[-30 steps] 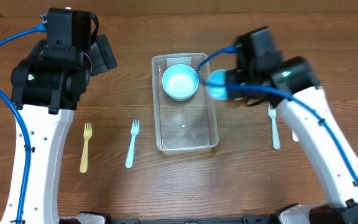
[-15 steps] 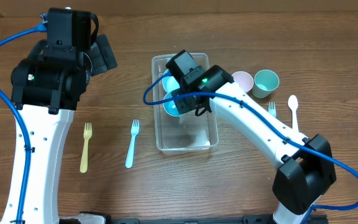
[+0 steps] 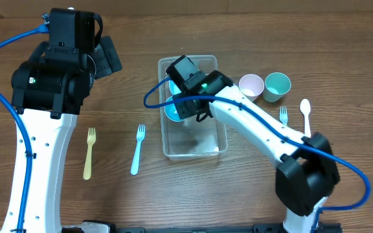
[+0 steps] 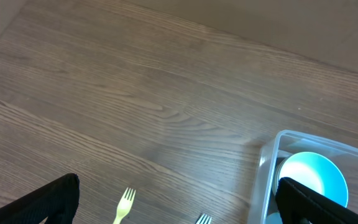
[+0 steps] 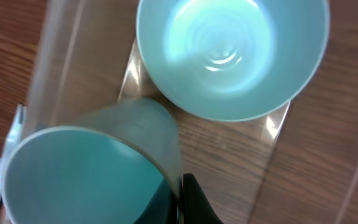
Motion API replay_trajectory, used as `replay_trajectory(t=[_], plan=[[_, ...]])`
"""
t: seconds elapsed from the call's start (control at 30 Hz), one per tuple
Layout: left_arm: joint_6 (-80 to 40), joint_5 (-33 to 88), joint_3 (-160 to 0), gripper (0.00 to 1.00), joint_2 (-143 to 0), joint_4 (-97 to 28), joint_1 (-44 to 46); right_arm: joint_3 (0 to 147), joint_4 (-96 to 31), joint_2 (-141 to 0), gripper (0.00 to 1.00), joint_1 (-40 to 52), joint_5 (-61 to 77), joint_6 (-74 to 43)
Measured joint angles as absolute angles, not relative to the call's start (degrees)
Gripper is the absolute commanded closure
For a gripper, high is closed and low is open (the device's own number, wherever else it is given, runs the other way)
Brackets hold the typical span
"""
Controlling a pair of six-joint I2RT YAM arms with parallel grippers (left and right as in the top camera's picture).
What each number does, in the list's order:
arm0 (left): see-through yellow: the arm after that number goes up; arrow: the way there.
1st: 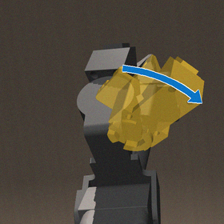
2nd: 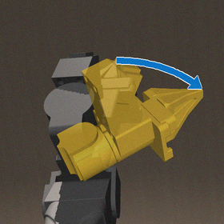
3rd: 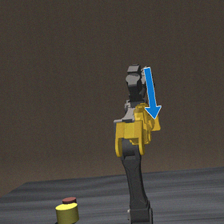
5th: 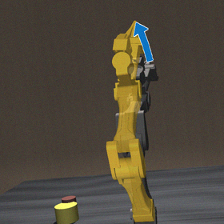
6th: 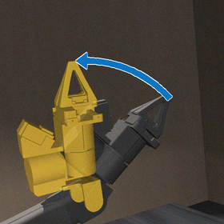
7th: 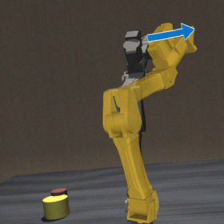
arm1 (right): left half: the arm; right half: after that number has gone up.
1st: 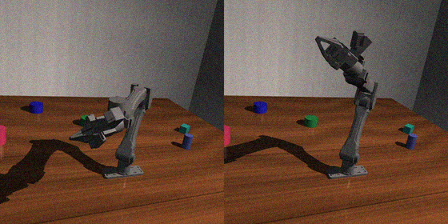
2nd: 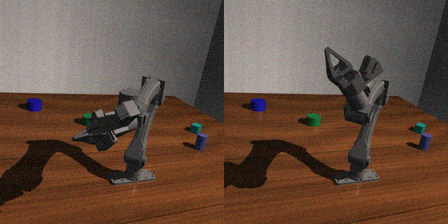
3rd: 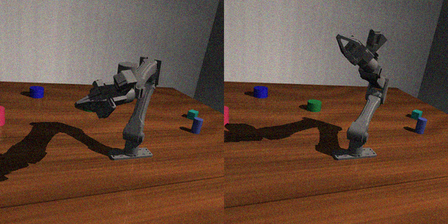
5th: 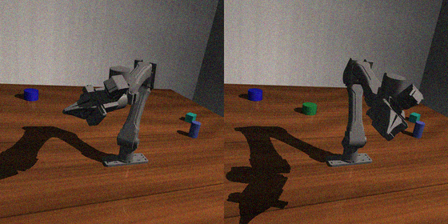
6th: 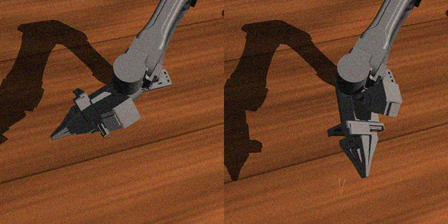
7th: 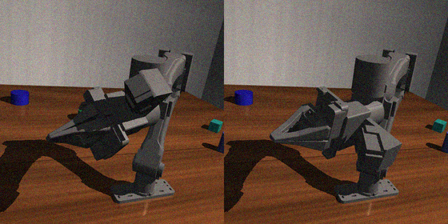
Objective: Pack container
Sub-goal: 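Carry the teal cup into the container and release it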
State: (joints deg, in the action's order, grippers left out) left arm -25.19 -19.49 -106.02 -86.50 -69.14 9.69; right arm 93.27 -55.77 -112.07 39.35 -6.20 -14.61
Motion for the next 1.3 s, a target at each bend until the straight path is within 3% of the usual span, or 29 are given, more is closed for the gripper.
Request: replay_trajectory(t=[0.8, 0.83, 0.87, 0.97, 1.17, 1.3], plan=[[-25.19, -19.49, -106.02, 0.0, -86.5, -69.14, 9.69, 93.27, -56.1, -114.89, 0.93, 39.35, -6.11, -14.98], [-25.17, -19.49, -106.02, 0.0, -86.5, -69.14, 9.69, 93.27, -56.1, -114.89, 0.87, 39.38, -5.96, -14.98], [-25.19, -19.49, -106.02, 0.0, -86.5, -69.14, 9.69, 93.27, -56.1, -114.91, 0.66, 39.35, -5.8, -14.98], [-25.19, -19.49, -106.02, 0.0, -86.5, -69.14, 9.69, 93.27, -56.07, -114.91, 0.44, 39.38, -5.26, -15.18], [-25.19, -19.49, -106.02, 0.0, -86.5, -69.14, 9.69, 95.77, -59.11, -114.91, 0.43, 38.46, -5.17, -14.96], [-25.19, -19.49, -106.02, 0.0, -86.5, -69.21, 9.69, 105.08, -67.09, -112.64, 0.44, 31.29, -5.39, -15.38]])
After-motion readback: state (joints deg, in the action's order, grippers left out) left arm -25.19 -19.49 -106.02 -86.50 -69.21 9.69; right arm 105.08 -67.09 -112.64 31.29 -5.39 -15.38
